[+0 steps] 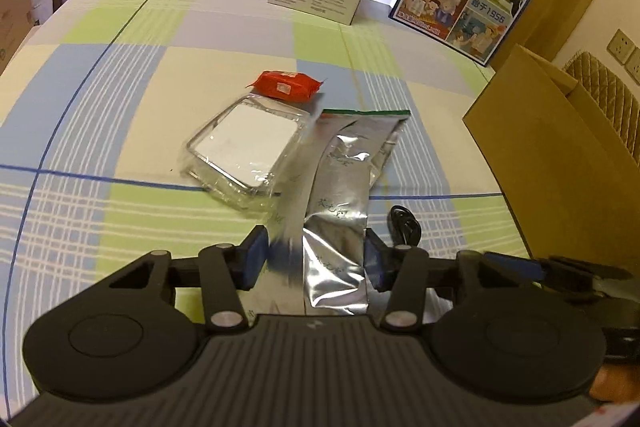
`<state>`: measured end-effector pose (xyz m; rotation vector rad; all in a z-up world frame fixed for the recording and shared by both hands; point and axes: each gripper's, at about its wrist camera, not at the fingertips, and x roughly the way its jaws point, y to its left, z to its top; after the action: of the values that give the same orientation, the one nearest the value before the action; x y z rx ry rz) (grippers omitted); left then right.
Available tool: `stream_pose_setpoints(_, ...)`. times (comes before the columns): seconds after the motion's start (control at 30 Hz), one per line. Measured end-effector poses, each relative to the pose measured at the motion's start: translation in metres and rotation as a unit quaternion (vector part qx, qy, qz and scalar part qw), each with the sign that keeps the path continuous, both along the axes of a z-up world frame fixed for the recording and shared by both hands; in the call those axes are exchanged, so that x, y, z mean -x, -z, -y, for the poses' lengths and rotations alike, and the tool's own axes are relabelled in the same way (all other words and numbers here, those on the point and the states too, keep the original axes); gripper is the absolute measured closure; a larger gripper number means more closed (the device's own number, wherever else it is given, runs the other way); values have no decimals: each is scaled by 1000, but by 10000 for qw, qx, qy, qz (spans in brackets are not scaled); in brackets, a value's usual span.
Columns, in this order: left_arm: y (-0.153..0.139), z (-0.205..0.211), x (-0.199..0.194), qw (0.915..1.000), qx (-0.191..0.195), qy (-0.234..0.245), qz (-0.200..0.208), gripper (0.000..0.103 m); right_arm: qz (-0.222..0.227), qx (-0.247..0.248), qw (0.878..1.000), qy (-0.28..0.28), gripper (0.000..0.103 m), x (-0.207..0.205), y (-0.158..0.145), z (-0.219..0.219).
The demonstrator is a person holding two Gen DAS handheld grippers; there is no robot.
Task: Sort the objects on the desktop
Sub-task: 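Grasp the silver foil bag with left tool while right tool grasps the black cable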
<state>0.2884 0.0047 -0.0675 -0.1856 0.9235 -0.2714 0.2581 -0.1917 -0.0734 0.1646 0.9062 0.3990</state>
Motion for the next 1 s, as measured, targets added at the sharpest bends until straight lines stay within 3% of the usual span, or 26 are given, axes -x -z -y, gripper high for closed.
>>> stream_pose_setpoints(0.17,1,-3,1,9998,180,17,12,50,-25,33,9998,-187,47,-13,11,-20)
stream_pose_setpoints(0.3,4,1,0,10000,1,90,38,44,191,334,9986,-352,51,-17,15,-37)
stream_pose_setpoints(0.47,9,8,-1,9991,-337,239,33,47,407,1009,9931,-433,84,-13,17,-45)
stream_pose_setpoints(0.73,4,34,24,9916,-1125,631,83,58,-46,912,9955,-241,84,6,11,-13)
stream_pose_setpoints(1.0,-6,46,78,9851,-1270,1126,-278,59,-363,837,9958,-51,84,62,-3,19)
